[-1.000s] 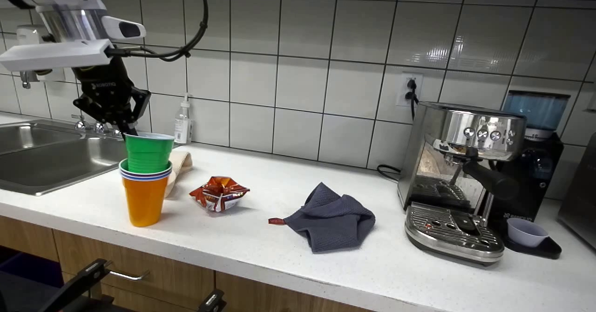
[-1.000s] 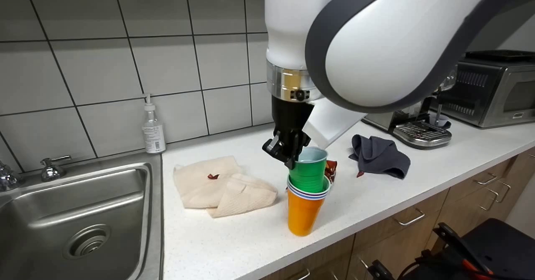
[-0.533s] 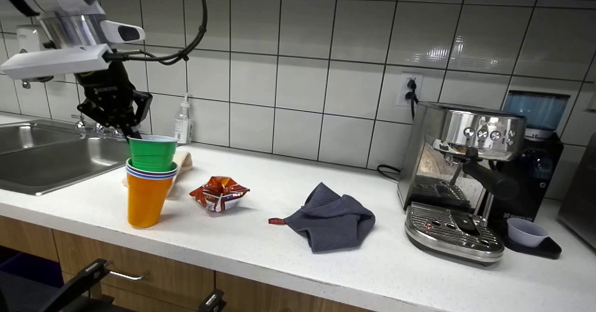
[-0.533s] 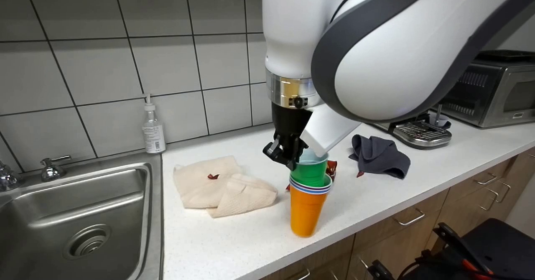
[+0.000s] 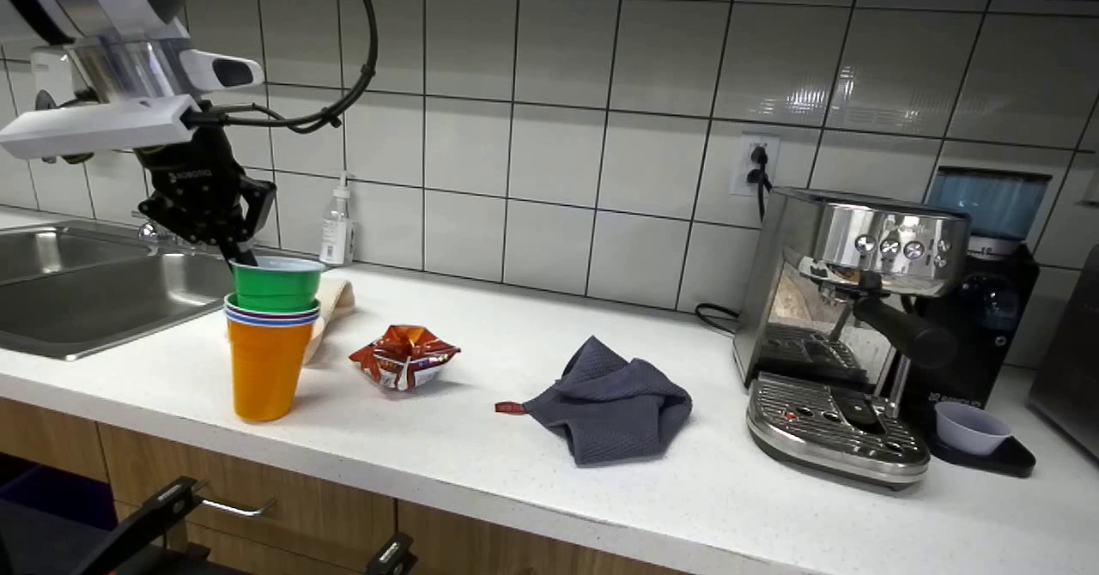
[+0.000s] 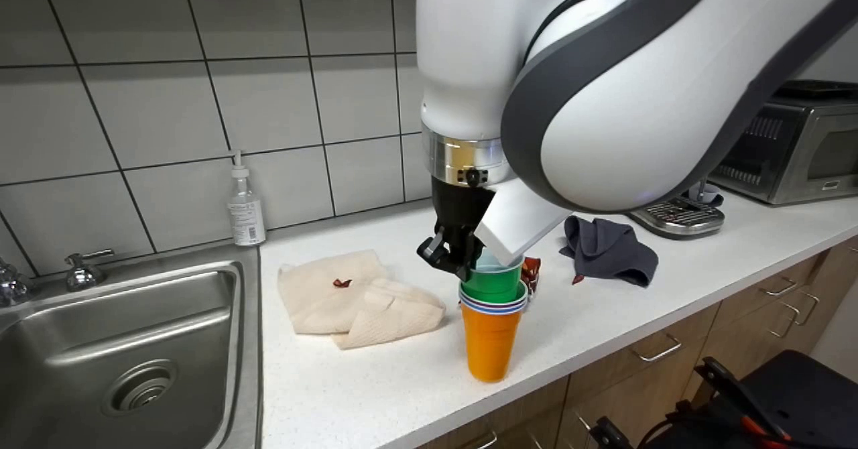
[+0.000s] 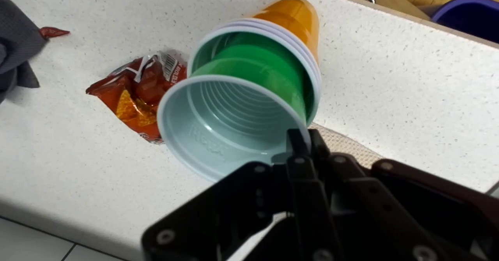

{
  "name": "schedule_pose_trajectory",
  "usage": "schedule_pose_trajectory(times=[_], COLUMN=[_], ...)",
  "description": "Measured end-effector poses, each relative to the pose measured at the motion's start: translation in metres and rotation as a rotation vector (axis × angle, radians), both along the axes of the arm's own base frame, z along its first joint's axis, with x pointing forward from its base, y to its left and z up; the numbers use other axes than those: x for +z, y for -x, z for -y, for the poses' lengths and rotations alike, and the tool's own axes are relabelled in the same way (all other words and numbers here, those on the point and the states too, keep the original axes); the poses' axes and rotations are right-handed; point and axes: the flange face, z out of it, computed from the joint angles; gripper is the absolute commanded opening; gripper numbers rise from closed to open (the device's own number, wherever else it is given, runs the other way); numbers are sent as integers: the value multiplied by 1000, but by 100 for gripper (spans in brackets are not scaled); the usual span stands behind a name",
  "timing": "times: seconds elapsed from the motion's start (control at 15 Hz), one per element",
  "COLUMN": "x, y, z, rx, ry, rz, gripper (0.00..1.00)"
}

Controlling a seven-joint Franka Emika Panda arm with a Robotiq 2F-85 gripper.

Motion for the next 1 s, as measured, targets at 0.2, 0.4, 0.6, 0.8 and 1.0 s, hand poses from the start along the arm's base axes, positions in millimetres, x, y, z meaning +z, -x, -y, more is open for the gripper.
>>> schedule_pose_trajectory(times=[0.2, 0.4, 0.6, 0.8, 1.0], x=[-2, -3, -3, -3, -3], y=[0, 0, 0, 0, 0], z=[-2, -3, -3, -3, -3], rx=[-3, -4, -7, -6, -6], ry=[-10, -18, -22, -23, -22], rz=[1, 4, 8, 8, 7], gripper=[1, 1, 1, 31, 51])
